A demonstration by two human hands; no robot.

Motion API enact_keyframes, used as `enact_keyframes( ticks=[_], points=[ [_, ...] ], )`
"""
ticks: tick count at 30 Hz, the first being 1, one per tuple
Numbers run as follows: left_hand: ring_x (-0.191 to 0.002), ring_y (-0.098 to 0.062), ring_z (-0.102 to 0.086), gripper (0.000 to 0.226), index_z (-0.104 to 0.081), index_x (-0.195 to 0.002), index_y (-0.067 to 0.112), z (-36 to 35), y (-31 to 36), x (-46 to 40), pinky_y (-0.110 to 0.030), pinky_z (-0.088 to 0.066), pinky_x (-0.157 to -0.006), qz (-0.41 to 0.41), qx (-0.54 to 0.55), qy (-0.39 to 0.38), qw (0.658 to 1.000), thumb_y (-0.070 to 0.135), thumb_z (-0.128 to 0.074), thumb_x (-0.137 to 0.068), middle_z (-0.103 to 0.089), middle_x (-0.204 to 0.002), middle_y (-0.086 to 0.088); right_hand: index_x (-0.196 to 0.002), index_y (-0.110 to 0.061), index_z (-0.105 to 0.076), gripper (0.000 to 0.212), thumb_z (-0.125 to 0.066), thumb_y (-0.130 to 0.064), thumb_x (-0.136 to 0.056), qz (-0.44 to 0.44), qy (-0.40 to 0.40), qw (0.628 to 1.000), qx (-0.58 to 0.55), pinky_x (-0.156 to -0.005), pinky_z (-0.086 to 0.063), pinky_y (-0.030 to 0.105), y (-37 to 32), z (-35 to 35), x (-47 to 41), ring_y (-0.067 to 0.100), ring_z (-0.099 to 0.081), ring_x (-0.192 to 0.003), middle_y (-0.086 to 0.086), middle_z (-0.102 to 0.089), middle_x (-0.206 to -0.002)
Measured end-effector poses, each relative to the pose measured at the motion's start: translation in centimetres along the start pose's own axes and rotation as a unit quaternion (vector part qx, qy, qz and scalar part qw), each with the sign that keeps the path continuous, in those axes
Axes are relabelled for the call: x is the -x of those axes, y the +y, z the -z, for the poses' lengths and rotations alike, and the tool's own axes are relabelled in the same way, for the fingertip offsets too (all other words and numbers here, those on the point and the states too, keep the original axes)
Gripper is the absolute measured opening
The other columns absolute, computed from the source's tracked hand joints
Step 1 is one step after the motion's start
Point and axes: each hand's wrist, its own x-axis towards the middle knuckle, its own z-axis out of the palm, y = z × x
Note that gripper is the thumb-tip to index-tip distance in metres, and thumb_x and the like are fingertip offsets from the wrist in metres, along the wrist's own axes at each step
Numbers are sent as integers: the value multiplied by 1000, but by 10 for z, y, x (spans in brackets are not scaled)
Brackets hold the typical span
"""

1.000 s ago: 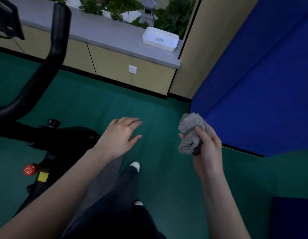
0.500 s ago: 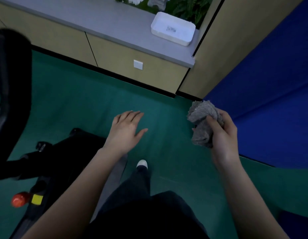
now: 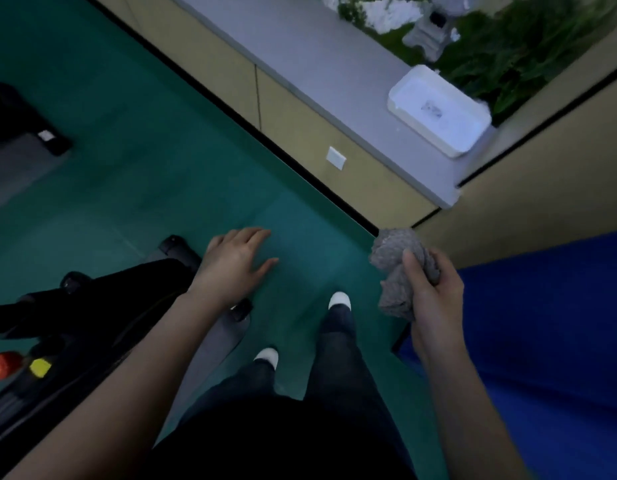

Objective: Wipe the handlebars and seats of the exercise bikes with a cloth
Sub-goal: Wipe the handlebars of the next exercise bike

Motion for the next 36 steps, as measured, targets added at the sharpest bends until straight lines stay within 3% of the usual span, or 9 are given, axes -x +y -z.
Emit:
enact_keyframes(
  ticks=[3,7,11,15,18,23,29,36],
  points=[
    [-129,-21,-41,55,-41,-141,21,2,24,-41,-36,-29,-102,38,-5,19,999,48,-47,-93,-46,-142,3,-103,-15,-66,13,-63,-21,-92,14,-43,999,22,-80,-56,39,-19,6,-63,10,-67,-87,-9,-71,-89],
    [-127,-22,-44,52,-46,-137,19,9,68,-99,-36,-28,-103,72,11,43,996,47,-49,-93,-50,-138,2,-97,-26,-66,7,-60,-26,-94,37,-89,994,44,-67,-54,22,-54,23,-147,3,-67,-83,-16,-71,-85],
    [-118,-26,-51,46,-56,-129,13,27,97,-142,-40,-33,-99,87,17,96,992,38,-58,-91,-59,-128,-3,-92,-28,-65,6,-60,-25,-94,34,-98,992,66,-67,-51,25,-86,28,-221,5,-67,-81,-9,-70,-88],
    [-118,-26,-52,45,-57,-128,13,40,96,-172,-39,-34,-99,120,16,104,987,38,-59,-90,-59,-128,-2,-91,-26,-66,7,-61,-22,-94,49,-129,988,73,-61,-51,17,-105,0,-275,3,-68,-78,-13,-71,-81],
    [-120,-25,-50,46,-56,-129,15,49,78,-196,-38,-32,-100,162,22,107,981,39,-59,-90,-58,-130,-1,-95,-25,-65,7,-60,-21,-94,43,-185,979,69,-65,-51,14,-114,-45,-305,-1,-68,-82,-17,-72,-85],
    [-119,-25,-51,44,-57,-128,15,68,23,-241,-38,-33,-99,222,41,142,964,37,-60,-89,-59,-128,-1,-99,-25,-65,9,-61,-20,-93,66,-264,958,88,-76,-54,24,-130,-145,-345,5,-68,-88,-7,-71,-95],
    [-122,-23,-49,45,-54,-131,16,115,-59,-299,-36,-31,-99,263,69,174,946,39,-55,-92,-56,-131,0,-94,-28,-64,8,-62,-21,-93,116,-304,940,104,-68,-52,17,-160,-257,-388,2,-67,-83,-6,-70,-93],
    [-118,-28,-52,43,-57,-128,12,161,-136,-312,-40,-36,-95,358,98,223,902,35,-58,-92,-58,-128,-4,-90,-25,-64,5,-64,-20,-91,156,-396,894,138,-64,-50,16,-187,-377,-418,1,-65,-76,-11,-69,-82]
  ],
)
